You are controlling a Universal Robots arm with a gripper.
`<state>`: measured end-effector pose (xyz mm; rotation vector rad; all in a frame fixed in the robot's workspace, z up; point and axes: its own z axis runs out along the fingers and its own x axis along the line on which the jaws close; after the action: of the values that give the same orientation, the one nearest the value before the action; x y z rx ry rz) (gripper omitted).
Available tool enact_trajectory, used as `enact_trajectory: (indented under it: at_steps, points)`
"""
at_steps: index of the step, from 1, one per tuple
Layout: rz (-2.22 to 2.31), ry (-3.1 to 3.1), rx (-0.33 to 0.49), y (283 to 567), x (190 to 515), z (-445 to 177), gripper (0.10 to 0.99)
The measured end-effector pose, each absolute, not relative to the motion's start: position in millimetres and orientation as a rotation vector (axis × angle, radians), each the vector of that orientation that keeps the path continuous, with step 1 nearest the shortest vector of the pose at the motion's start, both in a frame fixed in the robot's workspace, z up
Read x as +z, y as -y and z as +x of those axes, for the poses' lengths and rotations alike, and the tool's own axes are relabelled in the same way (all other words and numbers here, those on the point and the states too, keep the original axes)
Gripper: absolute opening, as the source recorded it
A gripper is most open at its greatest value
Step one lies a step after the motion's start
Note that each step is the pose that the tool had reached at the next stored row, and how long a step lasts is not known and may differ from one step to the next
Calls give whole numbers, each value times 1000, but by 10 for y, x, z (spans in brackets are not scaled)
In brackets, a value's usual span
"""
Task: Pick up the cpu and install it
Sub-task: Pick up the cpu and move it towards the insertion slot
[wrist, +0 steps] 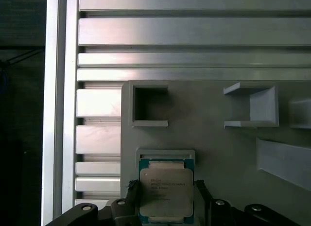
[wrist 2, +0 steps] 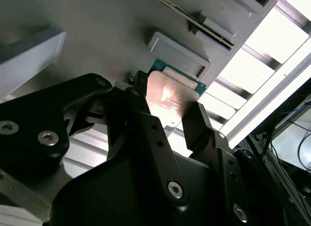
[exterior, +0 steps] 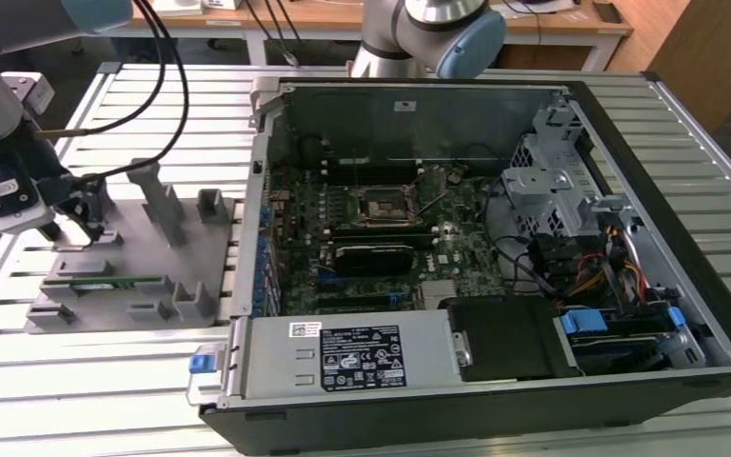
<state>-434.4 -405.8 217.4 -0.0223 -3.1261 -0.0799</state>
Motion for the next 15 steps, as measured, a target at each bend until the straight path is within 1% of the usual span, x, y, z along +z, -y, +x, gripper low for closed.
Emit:
enact_trajectory:
  at_steps: [15]
  points:
    - [-22,3126,-80,4041,2316,-4345,533]
